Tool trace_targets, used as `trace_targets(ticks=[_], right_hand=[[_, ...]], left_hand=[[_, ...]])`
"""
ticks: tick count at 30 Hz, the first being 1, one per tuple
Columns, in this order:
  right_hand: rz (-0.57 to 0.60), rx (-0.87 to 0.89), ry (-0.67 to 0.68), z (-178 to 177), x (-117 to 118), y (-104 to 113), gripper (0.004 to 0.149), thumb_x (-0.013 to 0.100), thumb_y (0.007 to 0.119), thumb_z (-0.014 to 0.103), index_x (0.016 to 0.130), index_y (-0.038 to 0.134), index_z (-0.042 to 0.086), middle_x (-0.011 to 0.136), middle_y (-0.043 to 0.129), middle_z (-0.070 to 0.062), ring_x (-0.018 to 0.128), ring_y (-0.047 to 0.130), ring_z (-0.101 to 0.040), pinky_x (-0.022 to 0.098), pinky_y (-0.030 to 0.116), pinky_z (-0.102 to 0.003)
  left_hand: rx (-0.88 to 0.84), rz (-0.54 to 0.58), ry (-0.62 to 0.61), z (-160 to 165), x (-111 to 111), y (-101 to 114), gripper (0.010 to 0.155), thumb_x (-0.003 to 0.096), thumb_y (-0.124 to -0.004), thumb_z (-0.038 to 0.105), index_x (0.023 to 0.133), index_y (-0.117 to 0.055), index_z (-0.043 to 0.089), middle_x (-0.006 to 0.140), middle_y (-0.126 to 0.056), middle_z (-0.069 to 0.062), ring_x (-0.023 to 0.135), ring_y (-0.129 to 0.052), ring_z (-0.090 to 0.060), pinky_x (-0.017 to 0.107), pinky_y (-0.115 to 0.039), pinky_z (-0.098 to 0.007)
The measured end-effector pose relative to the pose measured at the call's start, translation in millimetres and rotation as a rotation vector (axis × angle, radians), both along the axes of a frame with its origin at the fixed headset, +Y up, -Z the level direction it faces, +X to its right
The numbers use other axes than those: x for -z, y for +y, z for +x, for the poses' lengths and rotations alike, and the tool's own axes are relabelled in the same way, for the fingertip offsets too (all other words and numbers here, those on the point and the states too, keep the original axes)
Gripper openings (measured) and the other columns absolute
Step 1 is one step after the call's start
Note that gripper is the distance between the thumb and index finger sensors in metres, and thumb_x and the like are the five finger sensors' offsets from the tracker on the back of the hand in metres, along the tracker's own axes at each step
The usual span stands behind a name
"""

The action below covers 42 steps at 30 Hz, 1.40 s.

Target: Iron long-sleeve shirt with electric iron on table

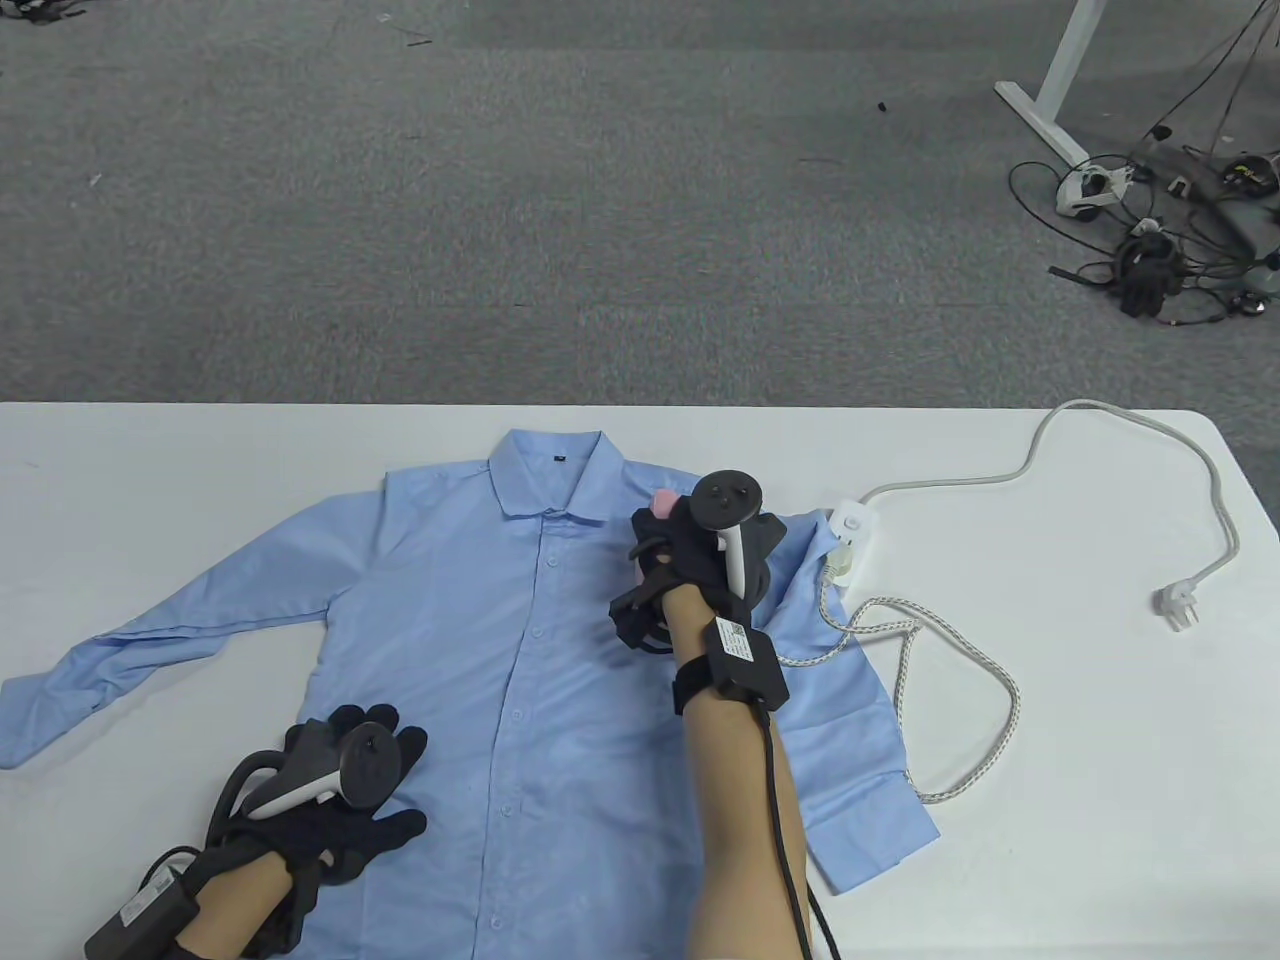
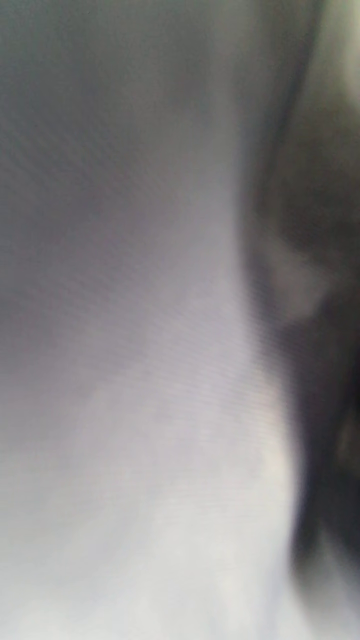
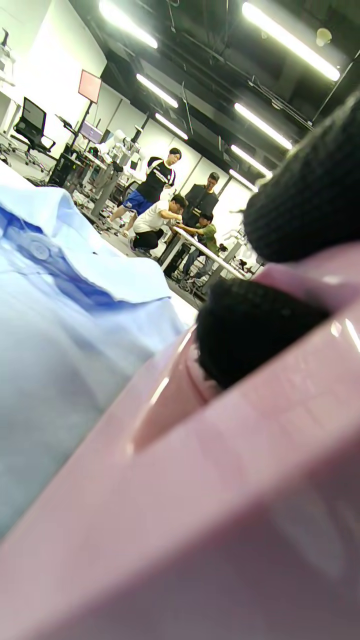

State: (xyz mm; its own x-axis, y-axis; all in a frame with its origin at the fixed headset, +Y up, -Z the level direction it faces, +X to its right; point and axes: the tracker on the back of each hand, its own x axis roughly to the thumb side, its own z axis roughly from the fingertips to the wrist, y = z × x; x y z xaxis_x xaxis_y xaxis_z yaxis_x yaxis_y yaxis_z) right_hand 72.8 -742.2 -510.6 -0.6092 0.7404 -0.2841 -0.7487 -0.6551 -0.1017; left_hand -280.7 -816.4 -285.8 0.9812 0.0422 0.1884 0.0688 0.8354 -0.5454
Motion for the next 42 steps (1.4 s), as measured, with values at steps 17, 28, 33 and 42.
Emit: trace_targets(ticks=[17, 28, 33, 42], right_hand=[[-0.027, 0.162, 0.127, -51.0, -51.8, 24.9, 0.072, 0.046, 0.077, 0.033, 0.089, 0.049, -0.017, 0.069, 0.077, -0.026, 0.038, 0.096, -0.02, 0.027, 0.087, -0.042], [-0.048, 0.113, 0.122, -71.1, -71.4, -7.8, 0.072, 0.046, 0.076, 0.034, 0.088, 0.048, -0.018, 0.068, 0.076, -0.027, 0.037, 0.096, -0.019, 0.025, 0.087, -0.041], [-0.021, 0.033, 0.104, -69.7, -72.5, -7.1, 0.072, 0.046, 0.074, 0.036, 0.087, 0.049, -0.018, 0.067, 0.077, -0.025, 0.035, 0.096, -0.015, 0.023, 0.088, -0.037], [-0.015, -0.023, 0.034, -28.5, -70.7, -3.9, 0.072, 0.045, 0.074, 0.038, 0.087, 0.052, -0.017, 0.066, 0.079, -0.023, 0.033, 0.096, -0.014, 0.021, 0.089, -0.036]], left_hand=[[-0.124, 0.065, 0.111, -30.7, 18.7, 16.9, 0.077, 0.0415, -0.051, 0.068, 0.105, -0.013, 0.047, 0.117, 0.001, 0.008, 0.114, 0.0, -0.026, 0.072, -0.002, -0.061], [-0.037, -0.022, 0.093, -32.7, 20.3, 0.5, 0.083, 0.0398, -0.054, 0.072, 0.104, -0.008, 0.046, 0.116, 0.004, 0.007, 0.113, 0.003, -0.028, 0.073, -0.002, -0.062], [0.009, -0.013, 0.088, -30.7, 15.9, -0.3, 0.085, 0.0374, -0.052, 0.075, 0.103, -0.005, 0.046, 0.116, 0.006, 0.006, 0.112, 0.003, -0.03, 0.073, -0.005, -0.064], [0.026, -0.023, 0.099, -28.3, 14.4, -0.8, 0.09, 0.0339, -0.05, 0.078, 0.102, 0.0, 0.045, 0.114, 0.008, 0.004, 0.111, 0.005, -0.031, 0.073, -0.007, -0.065]])
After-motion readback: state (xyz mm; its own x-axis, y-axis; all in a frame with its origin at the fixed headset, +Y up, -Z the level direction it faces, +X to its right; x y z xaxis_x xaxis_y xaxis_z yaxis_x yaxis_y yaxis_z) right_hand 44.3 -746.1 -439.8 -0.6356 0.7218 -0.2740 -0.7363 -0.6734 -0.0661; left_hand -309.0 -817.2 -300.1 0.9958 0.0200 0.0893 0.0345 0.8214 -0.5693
